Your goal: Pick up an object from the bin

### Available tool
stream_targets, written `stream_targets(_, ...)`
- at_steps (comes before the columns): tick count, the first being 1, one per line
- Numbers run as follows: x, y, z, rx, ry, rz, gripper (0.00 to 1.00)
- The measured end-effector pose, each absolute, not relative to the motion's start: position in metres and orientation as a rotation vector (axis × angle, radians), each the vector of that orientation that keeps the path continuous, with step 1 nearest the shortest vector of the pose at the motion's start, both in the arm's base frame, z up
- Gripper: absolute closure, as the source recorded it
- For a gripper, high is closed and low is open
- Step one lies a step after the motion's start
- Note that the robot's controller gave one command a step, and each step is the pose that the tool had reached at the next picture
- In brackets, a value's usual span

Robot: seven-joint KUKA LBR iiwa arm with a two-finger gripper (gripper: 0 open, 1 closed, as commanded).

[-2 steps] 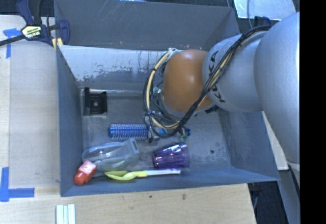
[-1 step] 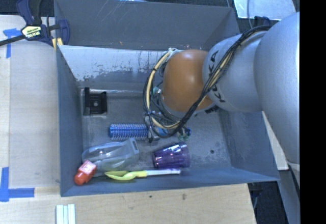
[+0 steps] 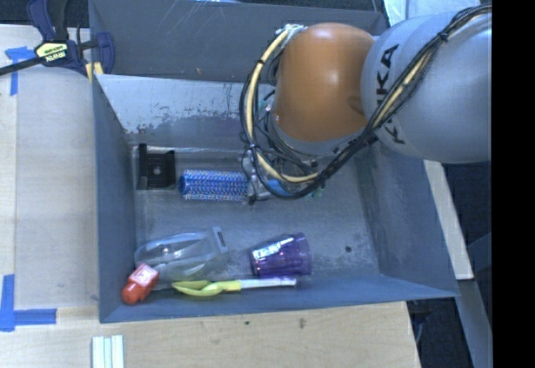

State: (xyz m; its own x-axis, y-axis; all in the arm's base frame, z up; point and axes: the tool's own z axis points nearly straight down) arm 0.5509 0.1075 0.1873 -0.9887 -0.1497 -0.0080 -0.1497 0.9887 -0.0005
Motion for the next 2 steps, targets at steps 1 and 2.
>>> stream_targets(1,0.551,0.107,0.187,-0.234,3.125,0.000,1.00)
stream_targets(2,0.559,0.101,0.278,-0.205,3.127,0.000,1.00)
